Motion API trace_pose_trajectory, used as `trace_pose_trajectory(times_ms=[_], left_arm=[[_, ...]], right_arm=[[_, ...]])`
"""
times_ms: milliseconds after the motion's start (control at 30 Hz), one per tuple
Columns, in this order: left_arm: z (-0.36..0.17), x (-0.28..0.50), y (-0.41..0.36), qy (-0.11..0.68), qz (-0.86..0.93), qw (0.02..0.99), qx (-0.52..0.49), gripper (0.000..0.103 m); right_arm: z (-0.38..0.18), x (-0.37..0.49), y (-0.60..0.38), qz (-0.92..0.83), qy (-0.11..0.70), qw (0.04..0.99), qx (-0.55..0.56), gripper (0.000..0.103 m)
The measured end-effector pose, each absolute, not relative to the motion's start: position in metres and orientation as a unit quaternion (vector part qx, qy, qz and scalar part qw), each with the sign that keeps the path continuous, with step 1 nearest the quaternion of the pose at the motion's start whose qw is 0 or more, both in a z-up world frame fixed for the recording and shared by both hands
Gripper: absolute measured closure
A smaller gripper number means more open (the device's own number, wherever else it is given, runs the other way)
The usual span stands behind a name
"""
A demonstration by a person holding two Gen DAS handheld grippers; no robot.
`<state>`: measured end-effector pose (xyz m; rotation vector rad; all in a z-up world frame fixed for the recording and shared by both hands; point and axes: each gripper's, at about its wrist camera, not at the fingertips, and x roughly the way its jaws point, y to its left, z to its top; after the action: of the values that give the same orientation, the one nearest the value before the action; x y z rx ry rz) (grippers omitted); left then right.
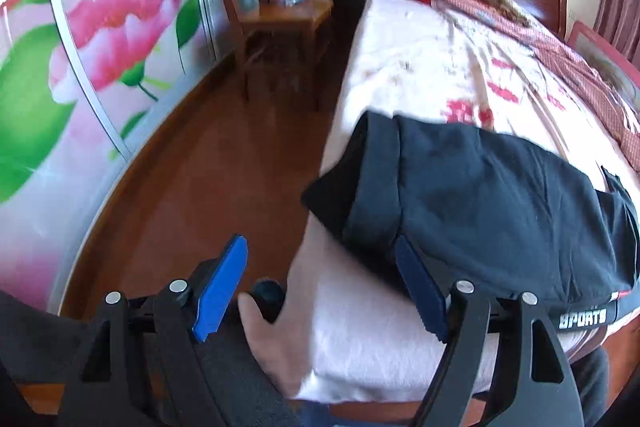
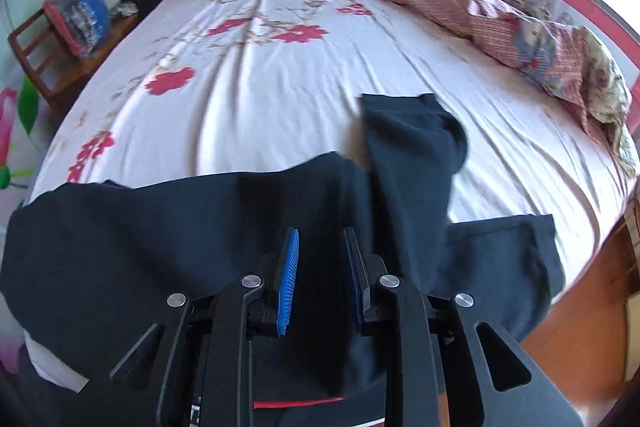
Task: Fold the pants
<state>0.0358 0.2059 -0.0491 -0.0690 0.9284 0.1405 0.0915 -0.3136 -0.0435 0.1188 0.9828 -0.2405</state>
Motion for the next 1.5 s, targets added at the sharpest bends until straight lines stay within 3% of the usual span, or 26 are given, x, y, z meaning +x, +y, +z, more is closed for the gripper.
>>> trace_pose_trajectory(times_ms=[467, 600, 633, 833, 1100, 1267, 1300, 1333, 1367, 1400, 1500], left_arm=[[-0.102, 0.061, 0.187, 0.5, -0.01, 0.851, -0.157, 0.026], [-0.102, 0.069, 0.183, 0.498, -0.032, 0.849, -0.174, 0.06], [-0.103, 0.071, 0.182, 0.501, -0.03, 0.847, -0.177, 0.08], [-0.094, 0.075, 0.179, 0.493, -0.025, 0.853, -0.168, 0.09], [-0.05, 0.085, 0.187, 0.433, -0.005, 0.889, -0.149, 0.092], [-0.087, 0.104, 0.208, 0.467, 0.026, 0.87, -0.155, 0.092], [-0.106, 0.106, 0.21, 0.485, 0.037, 0.859, -0.158, 0.091], [-0.113, 0.103, 0.21, 0.495, 0.039, 0.853, -0.164, 0.091], [-0.117, 0.099, 0.206, 0.498, 0.034, 0.852, -0.16, 0.091], [-0.118, 0.095, 0.201, 0.495, 0.031, 0.857, -0.143, 0.091], [-0.113, 0.091, 0.198, 0.488, 0.03, 0.862, -0.135, 0.09]], right_arm=[[-0.048, 0.077, -0.292, -0.095, 0.485, 0.868, 0.051, 0.081], [-0.052, 0.076, -0.296, -0.093, 0.489, 0.865, 0.053, 0.081], [-0.054, 0.076, -0.297, -0.092, 0.492, 0.864, 0.055, 0.081], [-0.052, 0.073, -0.298, -0.08, 0.491, 0.865, 0.062, 0.081], [-0.033, 0.089, -0.337, -0.179, 0.455, 0.872, 0.034, 0.081], [-0.048, 0.13, -0.357, -0.211, 0.466, 0.859, 0.0, 0.081], [-0.053, 0.14, -0.363, -0.211, 0.47, 0.857, 0.003, 0.08], [-0.058, 0.15, -0.369, -0.221, 0.473, 0.853, 0.001, 0.071], [-0.064, 0.161, -0.376, -0.236, 0.478, 0.846, 0.001, 0.052], [-0.068, 0.168, -0.38, -0.24, 0.479, 0.845, 0.006, 0.044], [-0.085, 0.195, -0.389, -0.269, 0.49, 0.829, -0.025, 0.043]])
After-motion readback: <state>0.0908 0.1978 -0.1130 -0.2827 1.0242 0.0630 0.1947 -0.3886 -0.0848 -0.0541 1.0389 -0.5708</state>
